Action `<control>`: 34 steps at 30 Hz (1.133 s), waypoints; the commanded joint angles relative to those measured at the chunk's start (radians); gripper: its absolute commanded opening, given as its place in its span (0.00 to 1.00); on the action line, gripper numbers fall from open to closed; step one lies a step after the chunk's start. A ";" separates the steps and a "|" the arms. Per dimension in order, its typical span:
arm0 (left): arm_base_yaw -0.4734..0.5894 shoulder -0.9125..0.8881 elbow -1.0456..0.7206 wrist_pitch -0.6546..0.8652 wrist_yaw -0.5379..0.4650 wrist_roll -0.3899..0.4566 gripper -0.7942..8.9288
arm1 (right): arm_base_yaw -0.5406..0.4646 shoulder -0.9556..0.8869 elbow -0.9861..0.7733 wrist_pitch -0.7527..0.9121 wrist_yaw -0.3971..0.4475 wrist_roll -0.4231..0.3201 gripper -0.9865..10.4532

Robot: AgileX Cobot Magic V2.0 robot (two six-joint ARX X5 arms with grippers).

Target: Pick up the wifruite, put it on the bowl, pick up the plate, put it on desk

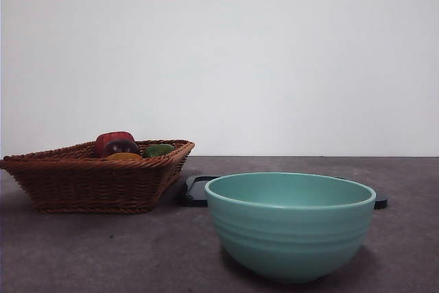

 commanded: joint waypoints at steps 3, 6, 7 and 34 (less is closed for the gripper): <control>-0.016 0.009 0.024 0.020 0.003 0.053 0.16 | 0.005 0.003 0.021 0.003 0.006 -0.034 0.10; -0.016 0.014 0.024 0.019 0.003 0.054 0.33 | 0.005 0.005 0.021 0.004 0.009 -0.045 0.10; -0.016 0.014 0.024 0.018 0.003 0.058 0.40 | 0.005 0.005 0.021 0.005 0.009 -0.048 0.10; -0.016 0.039 0.027 -0.002 -0.081 0.092 0.72 | 0.004 0.004 0.021 0.016 0.061 -0.053 0.58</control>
